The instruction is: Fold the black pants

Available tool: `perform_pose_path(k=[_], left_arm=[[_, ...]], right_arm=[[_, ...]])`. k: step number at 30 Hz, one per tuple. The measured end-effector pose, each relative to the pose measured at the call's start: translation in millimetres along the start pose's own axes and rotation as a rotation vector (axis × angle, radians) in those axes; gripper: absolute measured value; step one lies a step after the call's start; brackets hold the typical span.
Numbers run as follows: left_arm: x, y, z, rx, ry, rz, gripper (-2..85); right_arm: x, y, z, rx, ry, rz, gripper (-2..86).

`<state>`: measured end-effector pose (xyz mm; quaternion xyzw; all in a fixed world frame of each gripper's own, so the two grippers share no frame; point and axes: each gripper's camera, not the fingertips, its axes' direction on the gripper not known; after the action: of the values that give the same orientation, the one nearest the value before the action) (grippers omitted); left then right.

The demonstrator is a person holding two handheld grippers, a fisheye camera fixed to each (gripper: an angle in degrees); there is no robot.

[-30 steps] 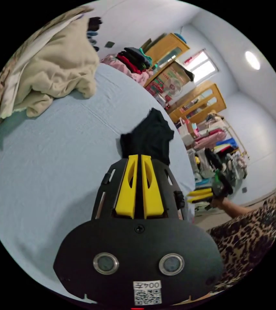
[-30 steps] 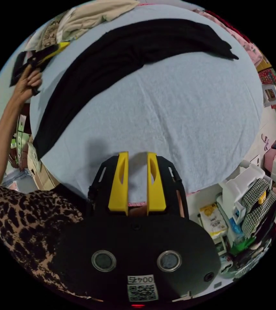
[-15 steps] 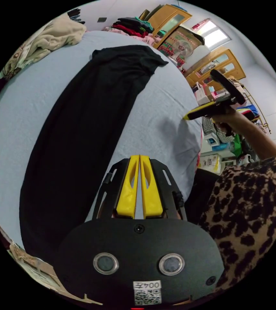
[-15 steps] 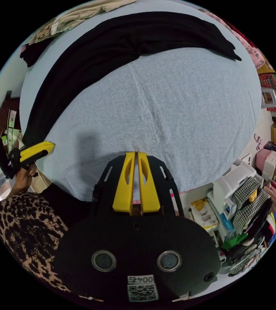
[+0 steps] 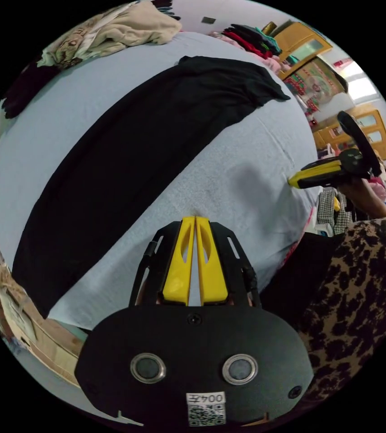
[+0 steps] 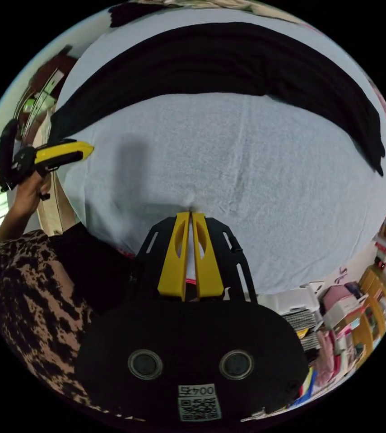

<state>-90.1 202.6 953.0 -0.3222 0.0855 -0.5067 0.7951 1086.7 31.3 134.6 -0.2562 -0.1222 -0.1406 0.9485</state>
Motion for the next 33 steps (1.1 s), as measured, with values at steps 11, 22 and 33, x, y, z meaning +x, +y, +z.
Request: perform_pose_path(k=[11,22,33], left_arm=[[27.7,31.3,59.2,0.000,-0.049,-0.229,0.1],[44.9,45.3,106.5,-0.024,-0.055,-0.270,0.2],[61.7,50.7,144.7,-0.028,-0.075,-0.295,0.2]], right_arm=[[28.0,6.7,-13.5,0.041,-0.060,-0.204,-0.9],[126.9,32.0,-38.4,-0.054,0.151,-0.096,-0.8],[165.9,57.9,-58.4,0.115,0.272,-0.080,-0.6]])
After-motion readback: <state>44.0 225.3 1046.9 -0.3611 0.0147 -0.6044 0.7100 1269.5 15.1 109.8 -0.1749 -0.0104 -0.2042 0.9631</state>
